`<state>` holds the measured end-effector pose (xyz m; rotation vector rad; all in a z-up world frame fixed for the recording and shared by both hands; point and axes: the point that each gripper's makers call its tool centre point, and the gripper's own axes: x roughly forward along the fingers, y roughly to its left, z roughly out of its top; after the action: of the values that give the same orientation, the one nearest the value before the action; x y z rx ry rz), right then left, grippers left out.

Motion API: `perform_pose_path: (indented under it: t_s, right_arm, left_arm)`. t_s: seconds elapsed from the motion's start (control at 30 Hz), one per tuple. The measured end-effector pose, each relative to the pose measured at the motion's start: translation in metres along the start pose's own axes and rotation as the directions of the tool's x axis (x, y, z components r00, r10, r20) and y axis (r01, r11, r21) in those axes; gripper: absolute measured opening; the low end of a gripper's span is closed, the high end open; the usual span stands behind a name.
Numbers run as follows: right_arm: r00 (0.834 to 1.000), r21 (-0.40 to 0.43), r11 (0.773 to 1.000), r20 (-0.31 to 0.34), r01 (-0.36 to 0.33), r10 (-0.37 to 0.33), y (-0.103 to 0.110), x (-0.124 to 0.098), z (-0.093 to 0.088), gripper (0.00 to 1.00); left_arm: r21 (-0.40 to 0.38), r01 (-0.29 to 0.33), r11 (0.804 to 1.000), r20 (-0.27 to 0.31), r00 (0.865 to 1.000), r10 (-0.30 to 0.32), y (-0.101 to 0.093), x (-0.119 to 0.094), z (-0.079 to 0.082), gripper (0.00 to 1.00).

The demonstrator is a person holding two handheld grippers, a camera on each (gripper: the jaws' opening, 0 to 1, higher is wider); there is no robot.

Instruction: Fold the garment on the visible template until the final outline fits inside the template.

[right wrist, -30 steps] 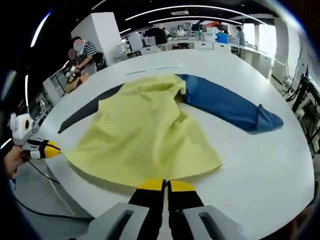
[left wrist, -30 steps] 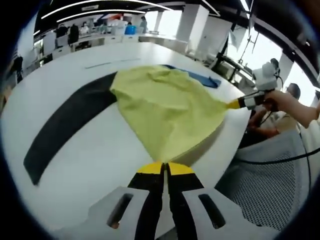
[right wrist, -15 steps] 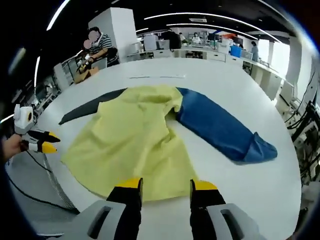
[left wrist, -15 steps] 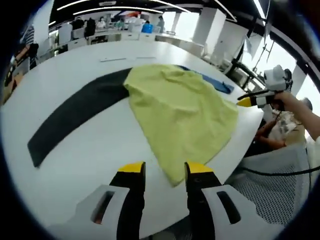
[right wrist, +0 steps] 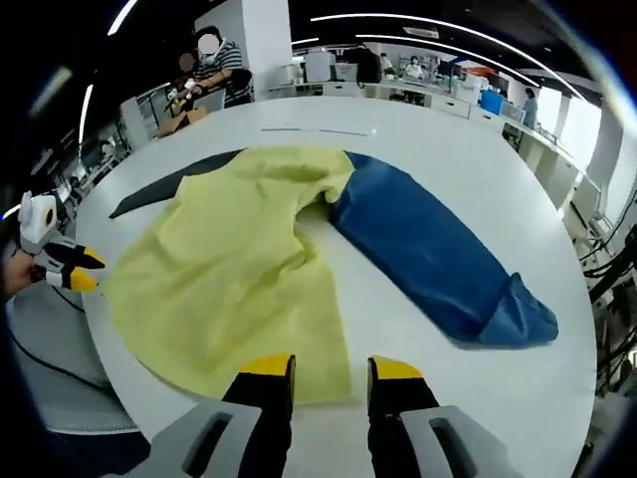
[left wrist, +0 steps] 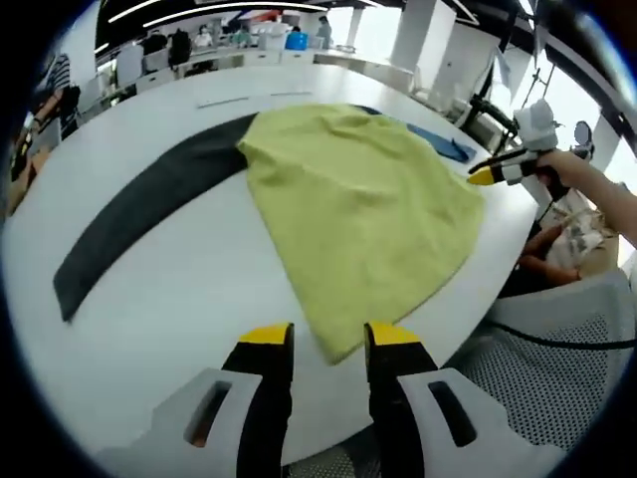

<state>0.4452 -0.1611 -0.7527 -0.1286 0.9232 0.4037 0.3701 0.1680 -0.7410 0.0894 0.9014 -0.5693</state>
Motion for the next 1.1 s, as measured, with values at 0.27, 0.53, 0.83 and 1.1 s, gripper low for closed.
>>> perform_pose_path:
  t_s: [0.27,0.53,0.83,1.1]
  right_arm:
    - [1.000,0.011,1.000,-0.018,0.004,-0.003,-0.005,0.002,-0.005,0.13]
    - [1.000,-0.003,1.000,-0.025,-0.002,0.002,-0.002,0.001,-0.007,0.05]
    - [0.999,0.000,1.000,-0.033,0.000,0.000,-0.003,0.002,-0.006,0.00]
    - [0.998,-0.027,1.000,-0.054,0.010,-0.011,-0.004,-0.007,-0.011,0.00]
  left_arm:
    - [0.006,-0.021,1.000,-0.012,1.000,0.021,0.002,0.002,-0.002,0.21]
    - [-0.096,-0.017,0.995,-0.079,0.997,0.010,-0.002,0.007,-0.016,0.13]
    - [-0.141,-0.039,0.989,-0.087,0.996,0.027,0.006,0.008,-0.016,0.02]
    - [-0.173,-0.025,0.985,-0.061,0.998,0.015,0.005,0.005,-0.015,0.00]
